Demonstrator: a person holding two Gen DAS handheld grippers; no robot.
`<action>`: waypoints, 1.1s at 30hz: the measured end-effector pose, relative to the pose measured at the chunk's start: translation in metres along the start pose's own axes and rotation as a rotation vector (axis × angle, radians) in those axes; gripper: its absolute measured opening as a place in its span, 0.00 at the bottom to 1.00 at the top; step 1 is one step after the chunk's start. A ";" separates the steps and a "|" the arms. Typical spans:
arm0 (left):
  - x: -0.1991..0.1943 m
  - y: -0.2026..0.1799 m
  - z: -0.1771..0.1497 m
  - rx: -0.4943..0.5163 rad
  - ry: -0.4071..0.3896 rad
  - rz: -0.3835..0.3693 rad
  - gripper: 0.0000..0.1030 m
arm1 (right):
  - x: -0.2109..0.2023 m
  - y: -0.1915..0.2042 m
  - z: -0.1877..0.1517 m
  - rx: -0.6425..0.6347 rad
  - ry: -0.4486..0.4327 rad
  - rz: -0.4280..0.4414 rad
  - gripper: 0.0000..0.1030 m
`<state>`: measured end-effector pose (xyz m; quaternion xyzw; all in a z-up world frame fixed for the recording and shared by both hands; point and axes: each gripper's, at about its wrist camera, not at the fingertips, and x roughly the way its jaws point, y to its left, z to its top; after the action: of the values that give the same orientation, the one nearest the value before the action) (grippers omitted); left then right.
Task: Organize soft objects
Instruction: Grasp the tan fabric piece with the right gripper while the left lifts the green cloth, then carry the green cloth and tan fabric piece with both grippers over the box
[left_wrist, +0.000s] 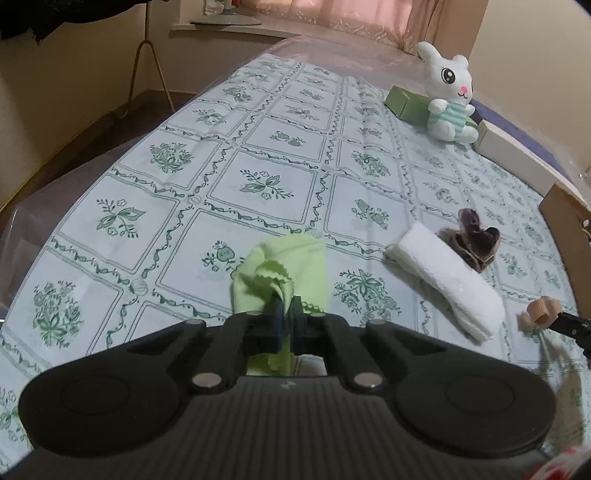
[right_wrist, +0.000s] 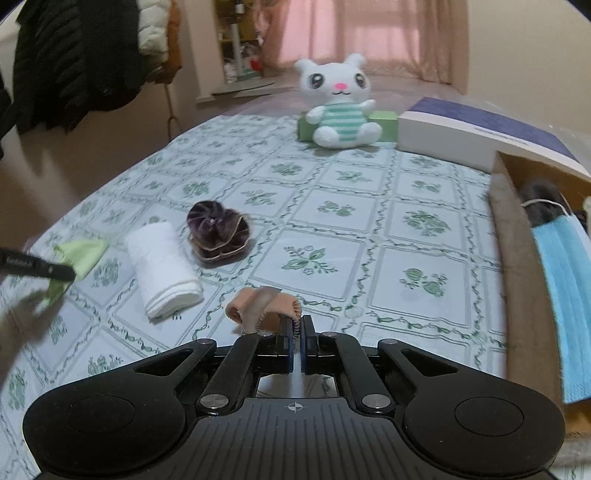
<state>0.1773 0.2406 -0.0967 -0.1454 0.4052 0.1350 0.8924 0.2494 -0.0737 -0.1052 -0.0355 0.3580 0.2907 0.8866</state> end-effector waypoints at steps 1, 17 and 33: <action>-0.002 0.001 0.000 -0.007 0.001 -0.004 0.02 | -0.004 -0.002 0.001 0.015 -0.005 -0.004 0.03; -0.075 -0.066 0.002 0.108 -0.089 -0.146 0.02 | -0.086 -0.030 -0.003 0.141 -0.100 -0.061 0.03; -0.083 -0.242 0.020 0.362 -0.096 -0.455 0.02 | -0.178 -0.145 -0.002 0.320 -0.228 -0.258 0.03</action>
<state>0.2252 0.0145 0.0159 -0.0644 0.3369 -0.1361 0.9294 0.2249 -0.2818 -0.0109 0.0931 0.2897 0.1164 0.9454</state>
